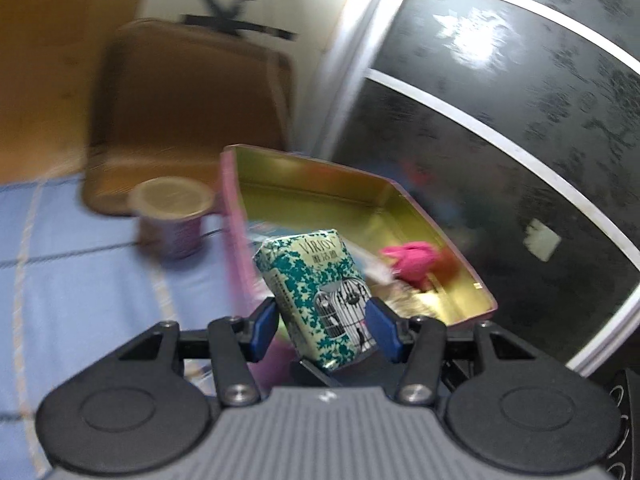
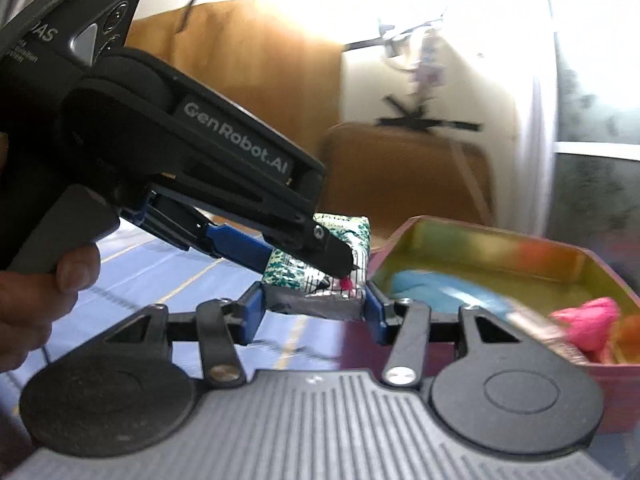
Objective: Organize soft objects
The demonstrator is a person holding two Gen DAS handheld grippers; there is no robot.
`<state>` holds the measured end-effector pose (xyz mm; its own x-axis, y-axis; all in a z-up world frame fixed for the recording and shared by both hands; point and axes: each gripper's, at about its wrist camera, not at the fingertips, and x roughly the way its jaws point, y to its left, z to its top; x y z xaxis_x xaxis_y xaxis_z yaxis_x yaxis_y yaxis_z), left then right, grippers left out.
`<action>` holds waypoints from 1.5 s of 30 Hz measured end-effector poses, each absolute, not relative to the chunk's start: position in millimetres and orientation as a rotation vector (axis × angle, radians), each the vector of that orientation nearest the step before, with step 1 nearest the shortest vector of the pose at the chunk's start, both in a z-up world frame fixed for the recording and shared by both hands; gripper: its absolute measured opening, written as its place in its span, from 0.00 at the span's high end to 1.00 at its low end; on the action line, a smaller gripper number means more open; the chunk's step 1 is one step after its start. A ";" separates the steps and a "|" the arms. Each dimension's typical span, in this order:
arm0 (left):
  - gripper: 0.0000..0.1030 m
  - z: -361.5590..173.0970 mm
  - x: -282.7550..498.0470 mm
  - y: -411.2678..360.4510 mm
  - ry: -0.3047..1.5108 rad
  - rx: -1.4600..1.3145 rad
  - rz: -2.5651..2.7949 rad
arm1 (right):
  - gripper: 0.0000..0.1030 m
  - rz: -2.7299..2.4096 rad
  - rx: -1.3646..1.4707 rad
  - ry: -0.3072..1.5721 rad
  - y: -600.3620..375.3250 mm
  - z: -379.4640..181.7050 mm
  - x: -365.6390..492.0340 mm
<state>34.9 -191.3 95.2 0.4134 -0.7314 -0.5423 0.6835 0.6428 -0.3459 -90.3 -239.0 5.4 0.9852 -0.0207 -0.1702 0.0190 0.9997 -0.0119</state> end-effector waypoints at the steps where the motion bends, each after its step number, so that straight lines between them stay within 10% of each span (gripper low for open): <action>1: 0.53 96.5 35.1 -203.0 0.717 -0.062 -0.908 | 0.47 -0.042 -0.002 0.164 -247.0 6.6 -91.6; 12: 0.35 83.9 54.6 -273.7 0.736 -0.007 -0.839 | 0.31 -0.364 0.070 0.243 -345.9 -10.8 -53.5; 33: 0.02 83.2 23.1 -224.7 0.593 0.168 -0.585 | 0.31 -0.319 0.378 0.131 -351.7 -0.9 -109.3; 45: 0.00 82.6 4.0 -191.4 0.581 0.172 -0.544 | 0.28 -0.285 0.523 0.156 -342.9 3.8 -121.0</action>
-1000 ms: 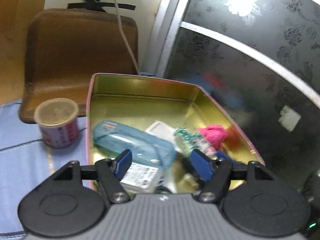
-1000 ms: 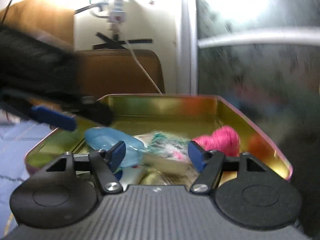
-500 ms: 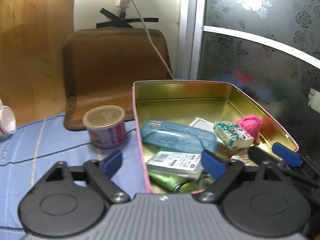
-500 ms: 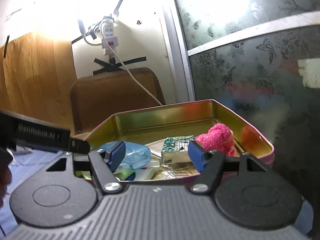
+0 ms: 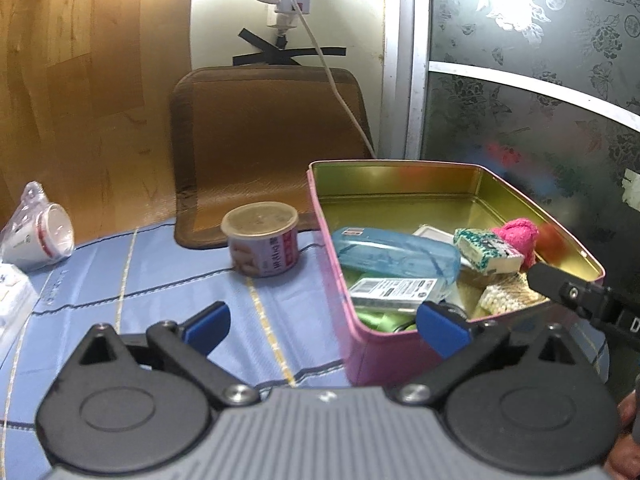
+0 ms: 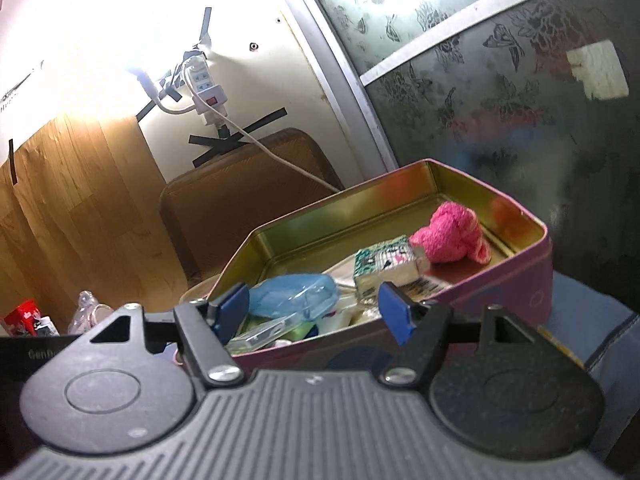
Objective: Organize soft objects
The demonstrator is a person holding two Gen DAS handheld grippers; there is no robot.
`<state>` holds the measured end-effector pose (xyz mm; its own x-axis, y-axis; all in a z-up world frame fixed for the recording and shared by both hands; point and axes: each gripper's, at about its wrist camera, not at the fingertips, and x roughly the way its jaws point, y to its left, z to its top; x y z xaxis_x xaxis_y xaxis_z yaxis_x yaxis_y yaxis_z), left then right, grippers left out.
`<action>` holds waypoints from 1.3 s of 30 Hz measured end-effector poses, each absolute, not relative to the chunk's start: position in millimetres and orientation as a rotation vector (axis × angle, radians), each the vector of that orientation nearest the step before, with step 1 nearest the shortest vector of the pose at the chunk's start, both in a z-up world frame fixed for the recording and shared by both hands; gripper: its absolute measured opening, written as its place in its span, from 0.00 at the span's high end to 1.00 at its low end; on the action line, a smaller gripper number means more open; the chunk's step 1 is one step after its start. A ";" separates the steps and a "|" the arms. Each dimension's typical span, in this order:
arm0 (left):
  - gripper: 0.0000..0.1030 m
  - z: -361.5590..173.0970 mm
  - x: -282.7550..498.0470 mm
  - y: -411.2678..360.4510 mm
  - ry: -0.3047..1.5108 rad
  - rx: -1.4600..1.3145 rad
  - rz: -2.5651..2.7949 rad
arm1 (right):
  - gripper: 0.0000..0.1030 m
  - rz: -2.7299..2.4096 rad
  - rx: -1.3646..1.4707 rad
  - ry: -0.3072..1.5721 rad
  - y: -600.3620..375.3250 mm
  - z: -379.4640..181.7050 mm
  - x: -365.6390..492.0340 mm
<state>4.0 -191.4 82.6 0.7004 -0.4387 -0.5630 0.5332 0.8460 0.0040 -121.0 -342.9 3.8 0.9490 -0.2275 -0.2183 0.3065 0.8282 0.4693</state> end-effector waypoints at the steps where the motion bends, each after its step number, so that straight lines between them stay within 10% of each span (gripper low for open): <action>1: 0.00 81.9 3.8 -188.8 0.584 0.171 -0.539 | 0.28 -0.282 0.524 0.158 -341.0 4.4 -121.3; 39: 0.00 65.2 -7.4 -150.8 0.598 0.192 -0.452 | 0.23 -0.227 0.478 0.184 -303.6 13.6 -116.2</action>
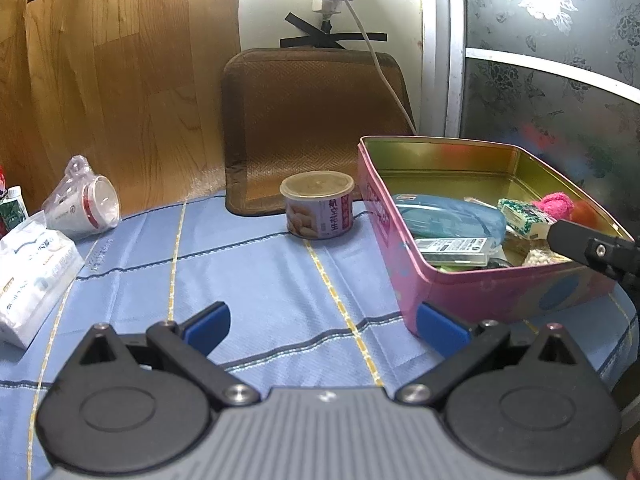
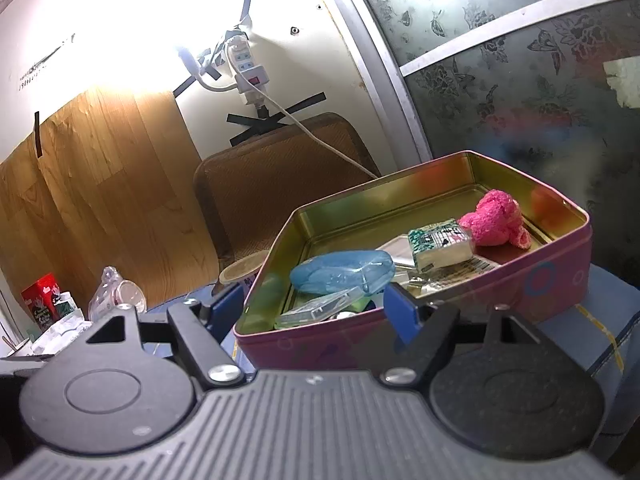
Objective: Organize soft objects
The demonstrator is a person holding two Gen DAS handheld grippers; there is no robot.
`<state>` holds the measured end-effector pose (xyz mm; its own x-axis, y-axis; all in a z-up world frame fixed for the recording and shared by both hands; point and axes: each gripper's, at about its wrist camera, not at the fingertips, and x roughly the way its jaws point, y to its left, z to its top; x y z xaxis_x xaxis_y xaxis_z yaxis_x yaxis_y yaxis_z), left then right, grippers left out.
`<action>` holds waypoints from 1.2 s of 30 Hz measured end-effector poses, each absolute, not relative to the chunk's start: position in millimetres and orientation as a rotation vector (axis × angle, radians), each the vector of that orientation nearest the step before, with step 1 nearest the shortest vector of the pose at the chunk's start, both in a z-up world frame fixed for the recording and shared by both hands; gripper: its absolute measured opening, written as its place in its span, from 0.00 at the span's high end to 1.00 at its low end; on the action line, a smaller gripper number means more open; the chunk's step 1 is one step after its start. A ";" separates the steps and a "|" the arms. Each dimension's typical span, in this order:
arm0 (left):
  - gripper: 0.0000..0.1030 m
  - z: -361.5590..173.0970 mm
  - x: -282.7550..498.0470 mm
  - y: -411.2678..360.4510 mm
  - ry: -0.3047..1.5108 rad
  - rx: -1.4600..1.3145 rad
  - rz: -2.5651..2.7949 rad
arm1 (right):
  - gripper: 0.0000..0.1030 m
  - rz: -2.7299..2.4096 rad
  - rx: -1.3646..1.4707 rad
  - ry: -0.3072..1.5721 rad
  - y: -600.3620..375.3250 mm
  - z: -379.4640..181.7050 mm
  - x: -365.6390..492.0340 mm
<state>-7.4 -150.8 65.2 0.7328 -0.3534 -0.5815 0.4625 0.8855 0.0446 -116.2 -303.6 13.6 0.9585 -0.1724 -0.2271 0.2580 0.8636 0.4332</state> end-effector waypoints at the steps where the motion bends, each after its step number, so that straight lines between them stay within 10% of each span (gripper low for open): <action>1: 0.00 65.0 -7.9 -150.7 0.597 0.192 -0.449 | 0.23 -0.226 0.478 0.184 -303.7 13.6 -116.1; 36: 0.00 63.2 -23.4 -162.2 0.607 0.288 -0.465 | 0.22 -0.239 0.499 0.181 -301.5 11.5 -119.5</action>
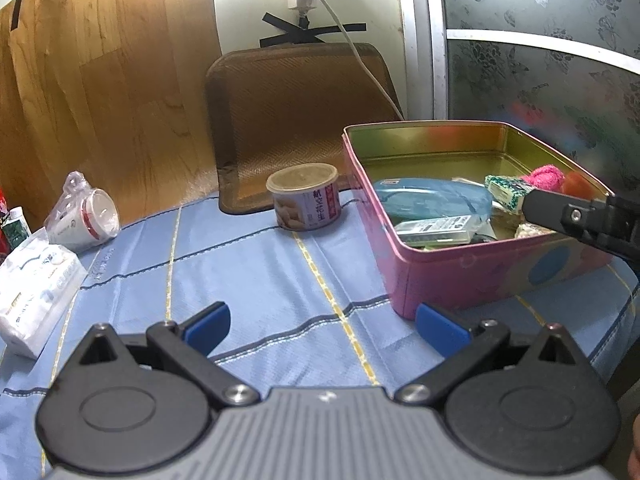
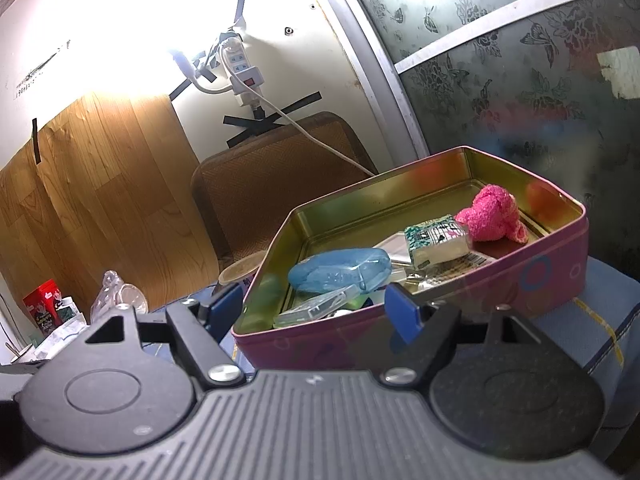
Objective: Organize soft objects
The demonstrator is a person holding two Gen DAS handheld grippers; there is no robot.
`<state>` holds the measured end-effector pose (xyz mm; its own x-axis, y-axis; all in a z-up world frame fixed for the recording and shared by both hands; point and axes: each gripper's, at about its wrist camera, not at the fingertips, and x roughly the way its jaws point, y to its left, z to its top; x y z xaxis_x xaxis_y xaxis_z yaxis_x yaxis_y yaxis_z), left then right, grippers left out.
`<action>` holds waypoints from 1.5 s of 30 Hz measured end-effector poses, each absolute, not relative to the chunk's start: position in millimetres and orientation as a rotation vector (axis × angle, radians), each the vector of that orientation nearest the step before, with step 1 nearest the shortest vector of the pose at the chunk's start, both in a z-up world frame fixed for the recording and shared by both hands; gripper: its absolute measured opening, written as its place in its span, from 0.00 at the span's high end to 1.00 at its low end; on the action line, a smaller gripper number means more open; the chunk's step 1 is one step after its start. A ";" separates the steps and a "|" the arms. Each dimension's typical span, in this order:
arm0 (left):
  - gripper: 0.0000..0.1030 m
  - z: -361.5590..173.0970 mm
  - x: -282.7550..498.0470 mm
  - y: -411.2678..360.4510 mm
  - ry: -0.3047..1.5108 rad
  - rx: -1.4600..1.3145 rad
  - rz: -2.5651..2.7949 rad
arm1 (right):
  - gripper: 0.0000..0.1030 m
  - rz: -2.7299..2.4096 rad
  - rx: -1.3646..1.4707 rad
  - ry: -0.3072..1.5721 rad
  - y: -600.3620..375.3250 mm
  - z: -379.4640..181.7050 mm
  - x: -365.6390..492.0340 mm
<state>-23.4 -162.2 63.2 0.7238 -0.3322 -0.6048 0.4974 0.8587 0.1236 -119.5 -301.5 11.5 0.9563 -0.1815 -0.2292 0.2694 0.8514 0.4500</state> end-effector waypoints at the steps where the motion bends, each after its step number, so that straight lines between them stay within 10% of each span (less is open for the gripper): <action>1: 0.00 62.7 -23.7 -162.7 0.607 0.292 -0.464 | 0.22 -0.239 0.499 0.183 -301.4 11.2 -119.2; 45: 0.00 52.4 -21.1 -164.4 0.665 0.313 -0.469 | 0.19 -0.231 0.516 0.207 -300.9 4.4 -116.2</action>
<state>-21.1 -164.4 52.4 0.6896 -0.3139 -0.6526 0.5092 0.8509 0.1289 -116.2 -300.9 4.4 0.9532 -0.1659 -0.2527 0.2695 0.8449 0.4621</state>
